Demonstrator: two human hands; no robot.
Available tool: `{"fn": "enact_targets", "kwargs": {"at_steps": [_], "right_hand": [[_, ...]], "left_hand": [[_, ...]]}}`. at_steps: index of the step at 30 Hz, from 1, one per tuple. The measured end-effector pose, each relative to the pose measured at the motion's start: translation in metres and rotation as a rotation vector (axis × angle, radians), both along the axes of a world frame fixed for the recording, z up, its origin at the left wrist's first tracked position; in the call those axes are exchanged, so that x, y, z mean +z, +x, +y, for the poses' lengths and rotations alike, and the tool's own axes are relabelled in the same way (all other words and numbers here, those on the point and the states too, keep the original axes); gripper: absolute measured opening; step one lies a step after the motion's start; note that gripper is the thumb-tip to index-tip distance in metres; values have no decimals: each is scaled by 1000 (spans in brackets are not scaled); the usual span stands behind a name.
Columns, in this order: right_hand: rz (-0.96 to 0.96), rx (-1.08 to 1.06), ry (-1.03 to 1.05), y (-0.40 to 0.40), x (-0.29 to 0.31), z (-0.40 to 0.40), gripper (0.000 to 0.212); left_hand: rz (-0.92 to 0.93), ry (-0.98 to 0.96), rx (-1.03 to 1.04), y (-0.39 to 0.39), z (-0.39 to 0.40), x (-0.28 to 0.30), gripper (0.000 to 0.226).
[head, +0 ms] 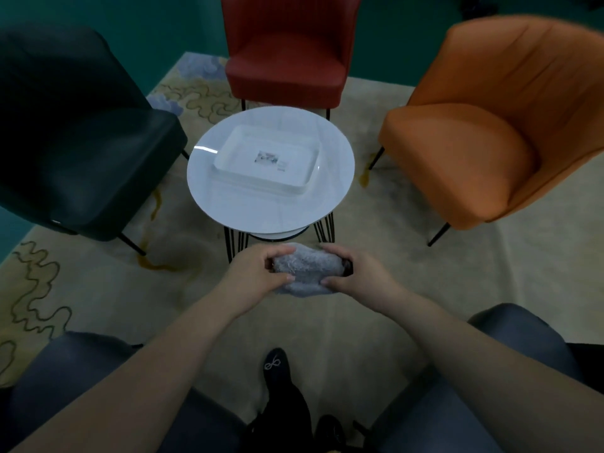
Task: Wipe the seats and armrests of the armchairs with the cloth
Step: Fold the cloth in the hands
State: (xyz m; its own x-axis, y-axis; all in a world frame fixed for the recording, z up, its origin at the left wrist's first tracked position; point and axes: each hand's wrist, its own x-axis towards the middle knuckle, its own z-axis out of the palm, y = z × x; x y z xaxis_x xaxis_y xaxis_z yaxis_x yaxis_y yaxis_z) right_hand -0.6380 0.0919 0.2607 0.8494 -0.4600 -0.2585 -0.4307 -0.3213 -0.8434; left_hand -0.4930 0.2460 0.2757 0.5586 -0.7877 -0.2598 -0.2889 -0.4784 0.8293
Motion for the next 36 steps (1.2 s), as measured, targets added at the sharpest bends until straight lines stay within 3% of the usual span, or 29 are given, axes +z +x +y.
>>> {"fn": "enact_targets", "kwargs": {"at_steps": [2,4,6,9,14,18,20,23,25,30,36], "right_hand": [[-36,-34,-64,24,1,-5,31],[-34,-99,-146,47,0,-14,18],[-49,-176,-162,69,0,-23,21],[-56,-242,70,102,5,-32,25],[-123,-223,259,145,5,-42,31],[-120,-267,270,173,-4,-59,29],[-120,-307,269,188,-10,-77,25],[-97,-376,311,211,-20,-109,23],[-77,-387,316,227,-25,-132,22],[-57,-409,299,266,-32,-176,20],[-41,-467,338,301,-42,-204,20]], "left_hand": [[-197,32,-54,25,-7,0,37],[-209,4,-63,50,-13,-2,27],[-128,0,-55,75,-19,0,16],[17,0,-25,108,-30,2,6],[4,-31,54,152,-51,0,10],[15,-39,55,180,-66,-13,14],[-56,8,31,197,-71,-23,27],[-260,201,-77,229,-83,-35,62],[-426,296,-146,251,-96,-40,72],[-721,526,-241,297,-133,-49,74],[-788,652,-242,345,-149,-64,73]]}}
